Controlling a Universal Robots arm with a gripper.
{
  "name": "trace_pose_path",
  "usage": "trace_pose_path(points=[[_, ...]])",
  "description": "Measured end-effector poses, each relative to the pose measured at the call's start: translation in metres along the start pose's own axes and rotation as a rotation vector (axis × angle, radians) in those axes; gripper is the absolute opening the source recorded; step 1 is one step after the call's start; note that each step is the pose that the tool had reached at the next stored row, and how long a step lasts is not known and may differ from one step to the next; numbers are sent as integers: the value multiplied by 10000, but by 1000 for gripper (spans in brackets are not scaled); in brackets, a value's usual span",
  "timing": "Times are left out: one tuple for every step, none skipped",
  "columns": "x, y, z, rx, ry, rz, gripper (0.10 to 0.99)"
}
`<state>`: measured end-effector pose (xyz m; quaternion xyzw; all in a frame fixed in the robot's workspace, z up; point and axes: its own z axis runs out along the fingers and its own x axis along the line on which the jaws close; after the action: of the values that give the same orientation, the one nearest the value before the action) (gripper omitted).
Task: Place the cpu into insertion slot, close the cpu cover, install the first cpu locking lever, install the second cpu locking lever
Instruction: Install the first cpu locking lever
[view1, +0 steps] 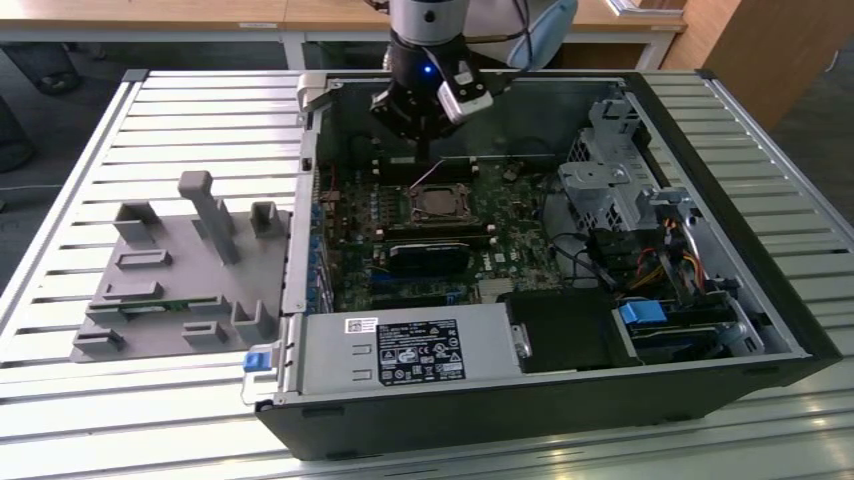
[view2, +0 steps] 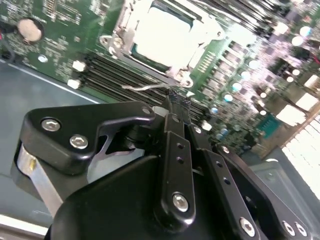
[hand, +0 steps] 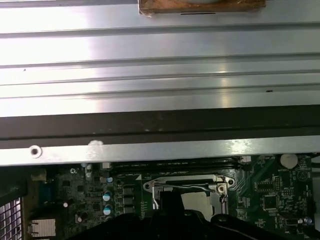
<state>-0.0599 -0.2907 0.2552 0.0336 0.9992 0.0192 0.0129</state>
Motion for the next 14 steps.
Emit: trace_pose_path(points=[[-21,1,11,-12,1,1,106],[-38,2,23,-38,4,1,106],[-48,2,33,-75,7,1,106],[-55,2,43,-116,12,2,106],[-60,2,57,-139,13,2,106],[-65,2,73,-144,12,-1,106],[-68,3,89,-144,14,-8,106],[-72,7,102,-143,15,-13,106],[-75,13,113,-140,15,-16,106],[-79,20,123,-136,16,-18,106],[-82,28,133,-133,14,-19,106],[-86,37,142,-127,13,-19,106],[-89,44,149,-123,13,-20,106],[-90,50,154,-120,12,-19,106]])
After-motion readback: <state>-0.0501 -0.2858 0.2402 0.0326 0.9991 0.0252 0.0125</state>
